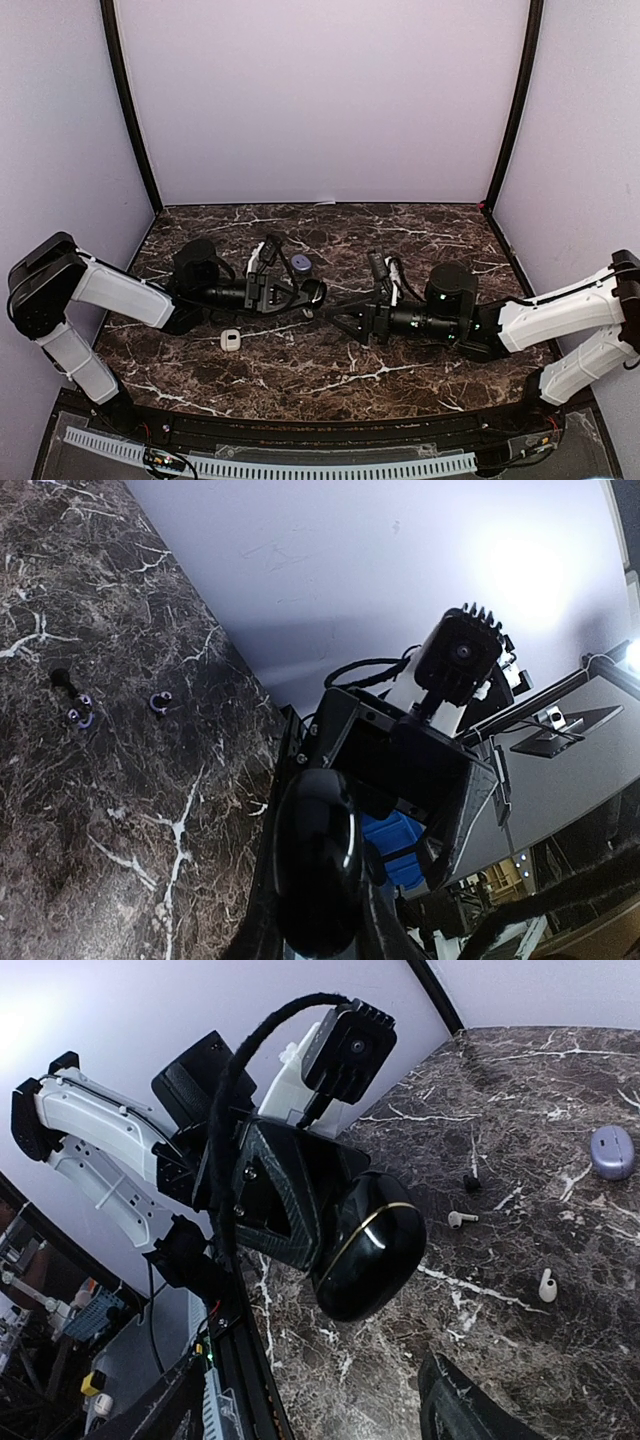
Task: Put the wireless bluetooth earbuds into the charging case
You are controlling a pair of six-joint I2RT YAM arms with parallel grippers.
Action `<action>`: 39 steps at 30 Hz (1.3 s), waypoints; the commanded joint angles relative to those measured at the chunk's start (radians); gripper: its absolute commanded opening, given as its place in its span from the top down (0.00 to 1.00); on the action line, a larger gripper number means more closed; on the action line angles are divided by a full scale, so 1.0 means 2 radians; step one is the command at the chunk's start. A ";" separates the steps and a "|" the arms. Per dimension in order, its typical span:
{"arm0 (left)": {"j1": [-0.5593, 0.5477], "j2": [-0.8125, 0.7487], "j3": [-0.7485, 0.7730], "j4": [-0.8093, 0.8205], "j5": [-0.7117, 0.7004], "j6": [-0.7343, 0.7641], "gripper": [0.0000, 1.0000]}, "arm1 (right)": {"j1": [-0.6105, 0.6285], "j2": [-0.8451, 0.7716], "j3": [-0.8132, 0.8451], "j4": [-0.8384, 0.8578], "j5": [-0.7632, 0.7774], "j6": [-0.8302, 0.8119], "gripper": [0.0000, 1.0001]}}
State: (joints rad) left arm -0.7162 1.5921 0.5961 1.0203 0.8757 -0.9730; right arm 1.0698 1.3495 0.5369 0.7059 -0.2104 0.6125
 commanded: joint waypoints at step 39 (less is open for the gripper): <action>-0.030 0.014 -0.007 0.079 0.022 0.037 0.82 | -0.039 0.121 0.016 0.243 -0.055 0.147 0.61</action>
State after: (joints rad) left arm -0.7696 1.6310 0.5873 1.1343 0.9005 -0.9230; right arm 0.9977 1.5867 0.5533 1.1179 -0.3180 0.9051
